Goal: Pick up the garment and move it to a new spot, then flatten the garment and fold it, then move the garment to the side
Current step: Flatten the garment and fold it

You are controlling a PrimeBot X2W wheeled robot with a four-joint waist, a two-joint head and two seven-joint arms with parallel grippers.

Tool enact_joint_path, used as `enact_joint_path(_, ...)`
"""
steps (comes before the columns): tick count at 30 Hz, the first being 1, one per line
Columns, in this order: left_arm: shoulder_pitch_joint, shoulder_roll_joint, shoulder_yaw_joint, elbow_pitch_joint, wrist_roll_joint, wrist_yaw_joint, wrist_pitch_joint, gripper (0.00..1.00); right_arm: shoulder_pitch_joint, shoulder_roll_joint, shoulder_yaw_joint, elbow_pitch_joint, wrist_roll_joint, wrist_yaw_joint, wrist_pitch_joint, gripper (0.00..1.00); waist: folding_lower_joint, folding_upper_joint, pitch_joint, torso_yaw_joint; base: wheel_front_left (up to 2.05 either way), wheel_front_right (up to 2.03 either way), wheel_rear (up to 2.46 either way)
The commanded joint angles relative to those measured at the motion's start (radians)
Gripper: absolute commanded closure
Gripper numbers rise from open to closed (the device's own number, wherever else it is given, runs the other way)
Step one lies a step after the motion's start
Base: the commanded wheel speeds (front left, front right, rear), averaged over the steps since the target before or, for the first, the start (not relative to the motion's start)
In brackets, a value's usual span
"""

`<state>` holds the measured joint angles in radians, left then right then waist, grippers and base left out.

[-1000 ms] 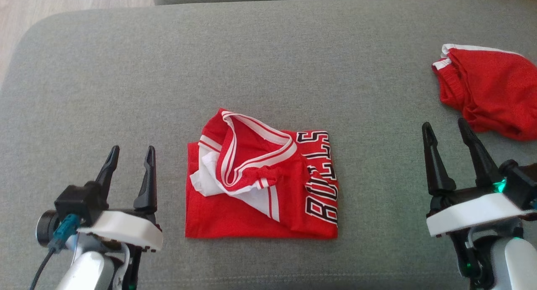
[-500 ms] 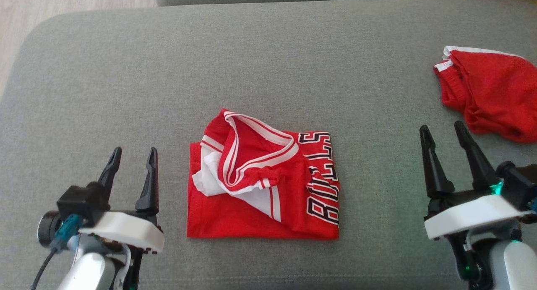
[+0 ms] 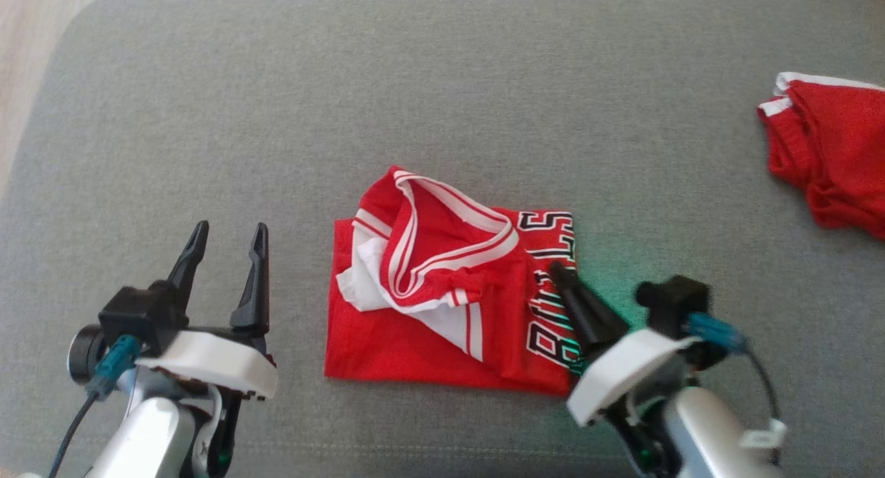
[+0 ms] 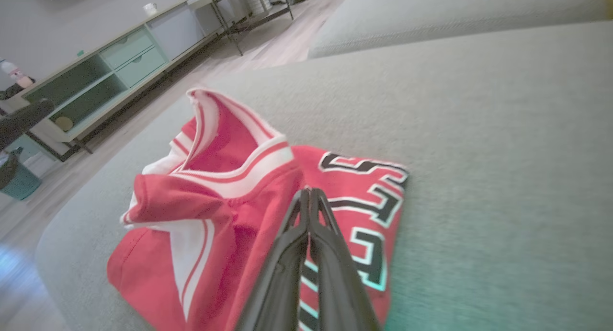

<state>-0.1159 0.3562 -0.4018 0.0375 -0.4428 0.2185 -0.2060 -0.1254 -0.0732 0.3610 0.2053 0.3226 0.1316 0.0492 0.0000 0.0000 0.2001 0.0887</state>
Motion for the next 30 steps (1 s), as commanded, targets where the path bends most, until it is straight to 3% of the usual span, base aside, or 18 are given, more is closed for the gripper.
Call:
enact_joint_path(1, -0.042, 0.02, 0.042, -0.022, -0.003, -0.004, -0.013, 0.0, -0.034, 0.011, 0.038, -0.005, 0.016, -0.001, -0.011, 1.0, 0.0, 0.0, 0.004, 0.008, 0.0, 0.0, 0.0)
enact_joint_path(10, -0.052, 0.009, 0.037, -0.001, -0.003, -0.009, -0.027, 0.0, -0.172, 0.022, 0.233, 0.252, 0.124, -0.001, -0.074, 1.0, 0.0, 0.0, 0.022, 0.046, 0.0, 0.0, 0.0)
enact_joint_path(17, -0.057, 0.008, 0.04, 0.007, -0.005, -0.009, -0.034, 0.0, -0.24, 0.023, 0.38, 0.291, 0.2, -0.001, -0.12, 1.0, 0.0, 0.0, 0.032, 0.045, 0.0, 0.0, 0.0)
enact_joint_path(30, -0.064, 0.002, 0.034, 0.01, -0.009, -0.009, -0.039, 0.0, -0.311, 0.02, 0.63, 0.333, 0.34, -0.001, -0.1, 1.0, 0.0, 0.0, 0.033, 0.041, 0.0, 0.0, 0.0)
